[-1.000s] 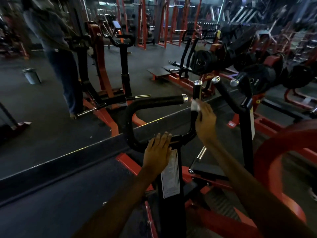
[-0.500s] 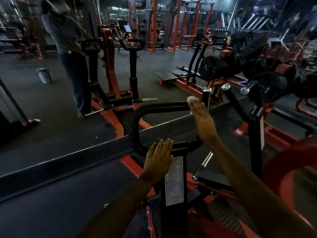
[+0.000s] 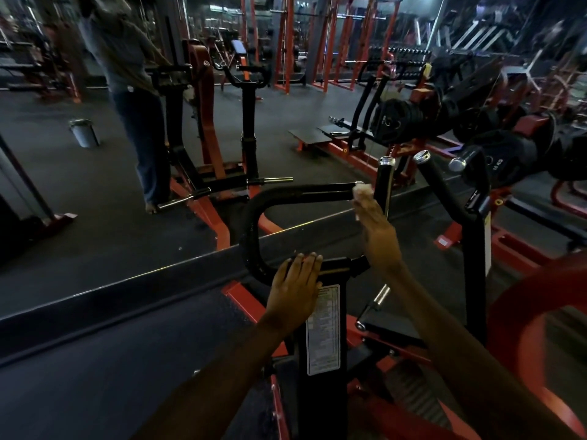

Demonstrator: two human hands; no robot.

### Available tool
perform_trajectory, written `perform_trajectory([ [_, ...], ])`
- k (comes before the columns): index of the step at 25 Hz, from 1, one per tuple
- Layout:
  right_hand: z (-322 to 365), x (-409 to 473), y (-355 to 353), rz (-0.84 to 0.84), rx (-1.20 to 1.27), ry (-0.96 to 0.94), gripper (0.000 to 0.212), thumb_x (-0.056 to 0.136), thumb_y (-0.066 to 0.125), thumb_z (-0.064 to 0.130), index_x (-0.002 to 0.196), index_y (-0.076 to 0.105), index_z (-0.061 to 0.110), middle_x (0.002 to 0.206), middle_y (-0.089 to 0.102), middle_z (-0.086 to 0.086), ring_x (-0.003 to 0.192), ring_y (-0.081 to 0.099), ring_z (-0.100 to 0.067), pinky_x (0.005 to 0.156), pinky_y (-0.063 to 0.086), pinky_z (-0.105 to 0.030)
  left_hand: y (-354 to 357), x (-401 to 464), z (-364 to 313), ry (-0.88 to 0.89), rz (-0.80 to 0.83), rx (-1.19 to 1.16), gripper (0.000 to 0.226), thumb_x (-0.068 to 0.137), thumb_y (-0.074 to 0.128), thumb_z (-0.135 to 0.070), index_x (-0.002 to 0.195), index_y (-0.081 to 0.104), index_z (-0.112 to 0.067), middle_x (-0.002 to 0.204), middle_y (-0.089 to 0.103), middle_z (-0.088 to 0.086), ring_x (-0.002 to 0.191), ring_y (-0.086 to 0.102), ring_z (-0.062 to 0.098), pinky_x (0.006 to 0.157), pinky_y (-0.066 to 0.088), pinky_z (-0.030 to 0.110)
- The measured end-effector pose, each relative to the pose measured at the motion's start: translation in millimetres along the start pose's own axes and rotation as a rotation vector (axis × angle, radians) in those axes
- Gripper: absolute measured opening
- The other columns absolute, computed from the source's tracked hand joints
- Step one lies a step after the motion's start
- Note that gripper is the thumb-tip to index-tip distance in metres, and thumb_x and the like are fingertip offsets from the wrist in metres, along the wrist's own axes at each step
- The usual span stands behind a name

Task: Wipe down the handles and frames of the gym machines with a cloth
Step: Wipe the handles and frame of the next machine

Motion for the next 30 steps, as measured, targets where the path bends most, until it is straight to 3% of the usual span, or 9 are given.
perform_trajectory([
  [5,-31,-16,29,-0.474,1.329,1.236,0.015,0.09,0.047,-0.007,0.094,0.059,0.001,0.095,0.062,-0.014,0.095,0.063,-0.026,0.089,0.053,-0.034,-2,1,1,-0.02,-0.003,-0.04,0.051,0.096,0.03,-0.035,0.138,0.038,-0.008,0.13,0.059,0.007,0.118,0.056,0.024,0.102,0.042,0.041],
  [8,6,4,56,-0.461,1.692,1.374,0.02,0.089,0.044,-0.011,0.099,0.055,0.002,0.098,0.058,-0.014,0.086,0.06,-0.022,0.069,0.059,-0.027,-3,0,1,-0.032,-0.002,-0.045,0.051,0.095,0.03,-0.035,0.138,0.038,-0.008,0.13,0.059,0.007,0.118,0.056,0.023,0.103,0.039,0.04],
  [10,39,5,70,-0.261,1.696,1.377,0.019,0.09,0.042,-0.011,0.095,0.055,0.002,0.097,0.058,-0.016,0.089,0.061,-0.024,0.08,0.056,-0.03,-3,1,1,-0.03,-0.006,-0.029,0.051,0.095,0.029,-0.035,0.138,0.037,-0.008,0.13,0.059,0.007,0.118,0.056,0.023,0.104,0.036,0.04],
  [13,61,5,63,-0.002,1.527,1.223,0.018,0.09,0.043,-0.009,0.1,0.056,-0.003,0.101,0.062,-0.018,0.095,0.064,-0.025,0.082,0.054,-0.033,-3,0,1,-0.022,-0.022,-0.012,0.05,0.096,0.03,-0.034,0.138,0.038,-0.008,0.131,0.059,0.008,0.119,0.056,0.024,0.105,0.03,0.04],
  [15,40,12,23,-0.198,1.267,1.058,0.013,0.09,0.052,-0.002,0.1,0.059,0.002,0.098,0.065,-0.01,0.087,0.066,-0.018,0.079,0.056,-0.03,-1,-1,1,-0.015,-0.031,-0.008,0.05,0.097,0.03,-0.034,0.139,0.038,-0.008,0.132,0.058,0.008,0.12,0.055,0.024,0.106,0.029,0.04],
  [17,22,29,-36,-0.409,0.7,0.724,0.018,0.091,0.053,0.002,0.106,0.061,0.009,0.104,0.064,0.001,0.095,0.063,-0.011,0.086,0.053,-0.028,-1,-1,0,-0.003,-0.036,0.007,0.051,0.098,0.03,-0.035,0.14,0.037,-0.008,0.132,0.057,0.008,0.121,0.054,0.024,0.107,0.029,0.04],
  [20,33,59,-24,-0.049,-0.204,0.355,0.029,0.091,0.049,0.004,0.118,0.057,0.009,0.124,0.057,-0.006,0.116,0.052,-0.017,0.105,0.04,-0.035,-1,-1,-2,0.007,-0.046,0.013,0.051,0.097,0.03,-0.035,0.14,0.037,-0.008,0.131,0.058,0.008,0.12,0.055,0.024,0.105,0.031,0.04],
  [25,103,69,45,0.167,-0.032,0.162,0.035,0.091,0.046,0.005,0.126,0.052,0.002,0.127,0.054,-0.017,0.119,0.05,-0.026,0.104,0.04,-0.034,-4,0,0,-0.015,-0.056,-0.057,0.049,0.094,0.032,-0.034,0.133,0.043,-0.007,0.126,0.062,0.007,0.116,0.058,0.023,0.102,0.041,0.04],
  [30,83,29,53,0.263,-0.361,-0.499,0.075,0.076,0.031,-0.013,0.147,0.016,0.007,0.154,0.007,-0.011,0.142,-0.003,-0.021,0.117,-0.012,-0.028,-2,1,1,-0.017,-0.029,-0.049,0.052,0.095,0.03,-0.035,0.138,0.04,-0.007,0.13,0.06,0.007,0.119,0.057,0.023,0.104,0.039,0.04],
])
Point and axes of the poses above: each hand's wrist, its own x-axis towards the middle knuckle, its own y-axis out of the palm, z = x × y, the point moved 9 cm from there along x, towards the middle knuckle
